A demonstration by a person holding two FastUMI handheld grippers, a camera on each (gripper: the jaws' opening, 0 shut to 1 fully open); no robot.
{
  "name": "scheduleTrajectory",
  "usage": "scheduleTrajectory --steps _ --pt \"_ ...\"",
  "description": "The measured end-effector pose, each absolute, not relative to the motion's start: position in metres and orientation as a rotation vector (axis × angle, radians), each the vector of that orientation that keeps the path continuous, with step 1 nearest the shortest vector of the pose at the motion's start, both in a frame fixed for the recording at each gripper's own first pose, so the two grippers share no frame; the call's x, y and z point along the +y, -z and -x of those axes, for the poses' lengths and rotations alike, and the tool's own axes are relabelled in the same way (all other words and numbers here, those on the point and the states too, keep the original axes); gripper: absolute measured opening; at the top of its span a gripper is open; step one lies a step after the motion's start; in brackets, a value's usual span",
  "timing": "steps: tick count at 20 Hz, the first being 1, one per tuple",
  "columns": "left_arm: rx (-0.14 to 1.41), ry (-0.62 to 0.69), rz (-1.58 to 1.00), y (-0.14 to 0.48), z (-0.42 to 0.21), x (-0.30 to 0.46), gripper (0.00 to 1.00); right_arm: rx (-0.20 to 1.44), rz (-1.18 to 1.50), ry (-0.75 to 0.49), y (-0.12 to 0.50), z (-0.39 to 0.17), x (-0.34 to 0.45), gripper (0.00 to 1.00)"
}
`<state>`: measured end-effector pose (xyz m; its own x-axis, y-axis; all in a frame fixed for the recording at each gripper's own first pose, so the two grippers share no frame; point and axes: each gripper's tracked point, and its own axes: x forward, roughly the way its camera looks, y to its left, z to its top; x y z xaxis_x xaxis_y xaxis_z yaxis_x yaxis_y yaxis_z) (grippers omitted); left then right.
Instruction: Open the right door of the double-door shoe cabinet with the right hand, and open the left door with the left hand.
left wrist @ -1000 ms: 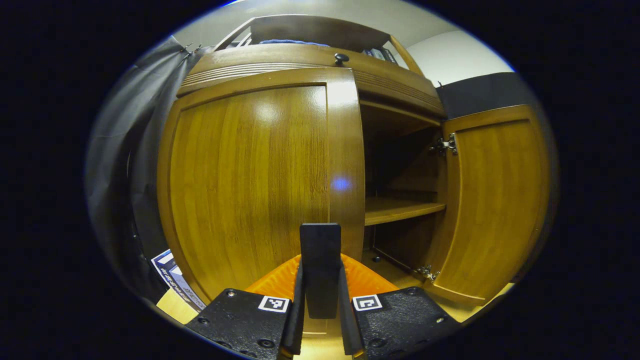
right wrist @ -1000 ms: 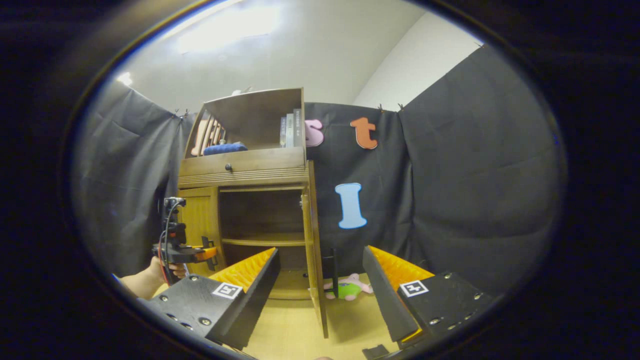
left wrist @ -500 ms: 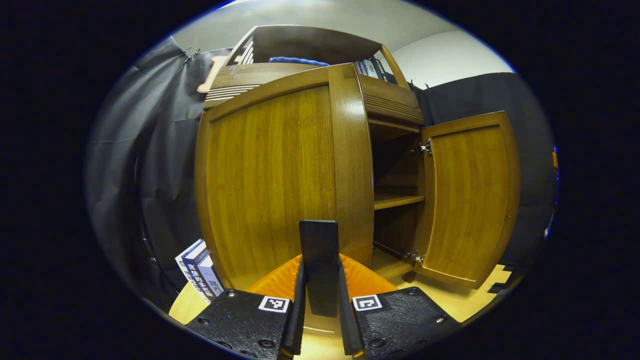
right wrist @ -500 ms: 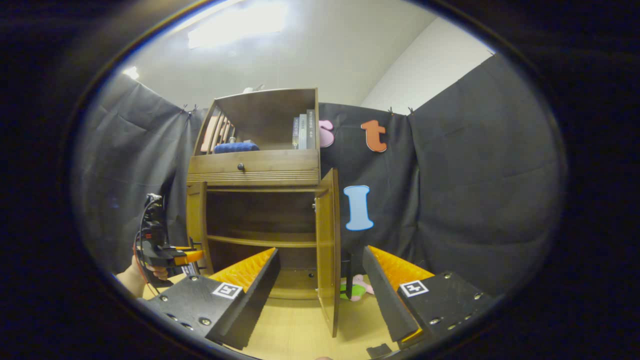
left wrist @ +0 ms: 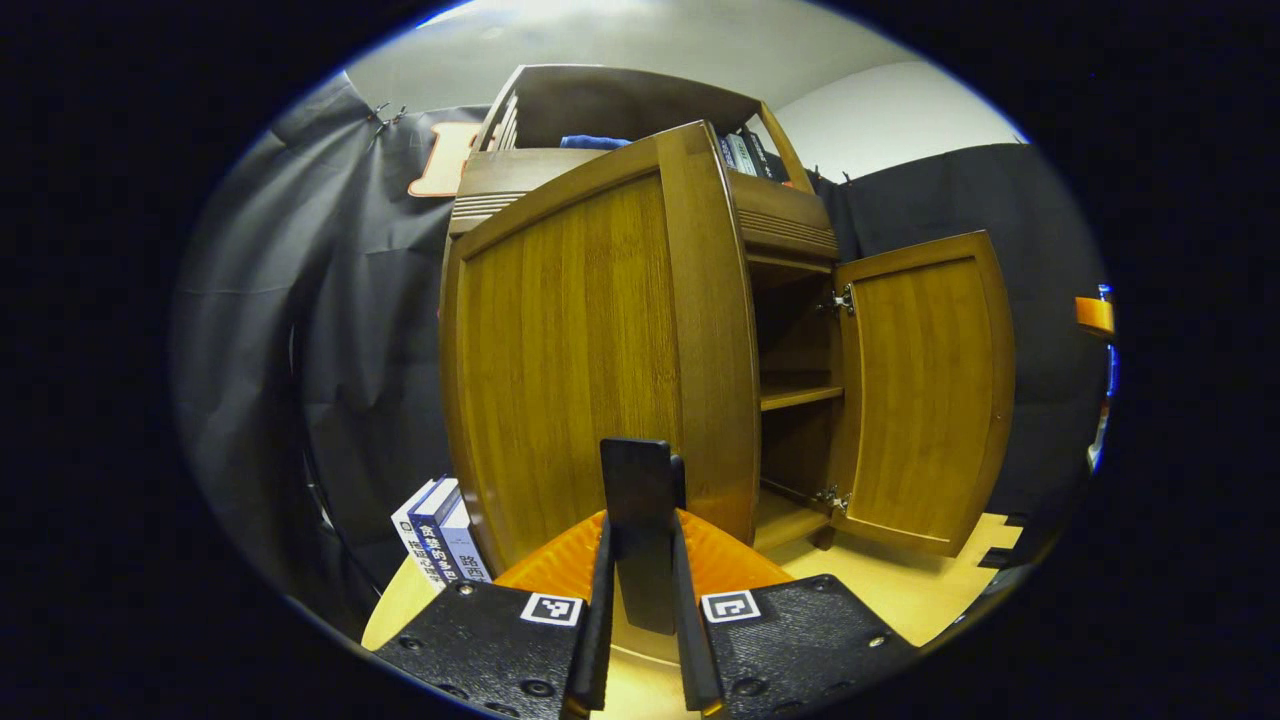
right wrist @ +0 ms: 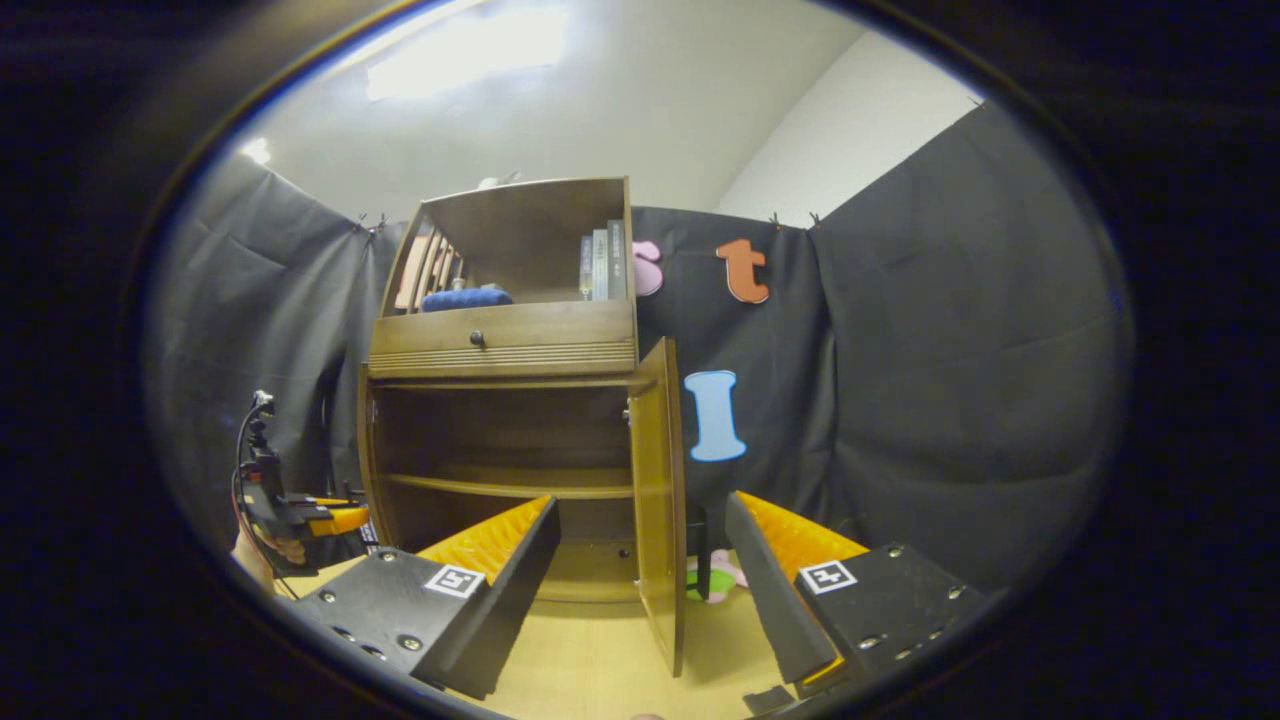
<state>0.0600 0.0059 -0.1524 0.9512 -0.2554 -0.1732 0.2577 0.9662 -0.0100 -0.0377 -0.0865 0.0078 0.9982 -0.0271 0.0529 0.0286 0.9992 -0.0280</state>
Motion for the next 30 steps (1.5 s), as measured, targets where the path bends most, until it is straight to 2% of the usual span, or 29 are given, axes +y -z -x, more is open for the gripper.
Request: scheduleTrajectory --steps 8,20,21,25,30 --pt "0.173 0.240 -0.019 0.150 -0.046 0.024 0.28 -0.033 0.033 0.044 0.003 0.035 -0.089 0.99" --pt "0.171 0.197 -0.063 0.146 -0.027 0.069 0.27 -0.001 0.030 0.003 0.017 0.021 -0.057 0.98" --pt "0.173 0.195 -0.055 0.147 -0.025 0.076 0.24 0.003 0.029 -0.003 0.018 0.019 -0.053 0.98" --pt "0.163 0.153 -0.082 0.145 -0.023 0.104 0.24 0.011 0.036 -0.025 0.023 0.012 -0.040 0.98" --pt "0.177 0.092 -0.099 0.147 -0.022 0.146 0.15 0.026 0.020 -0.023 0.027 0.003 -0.032 0.98"
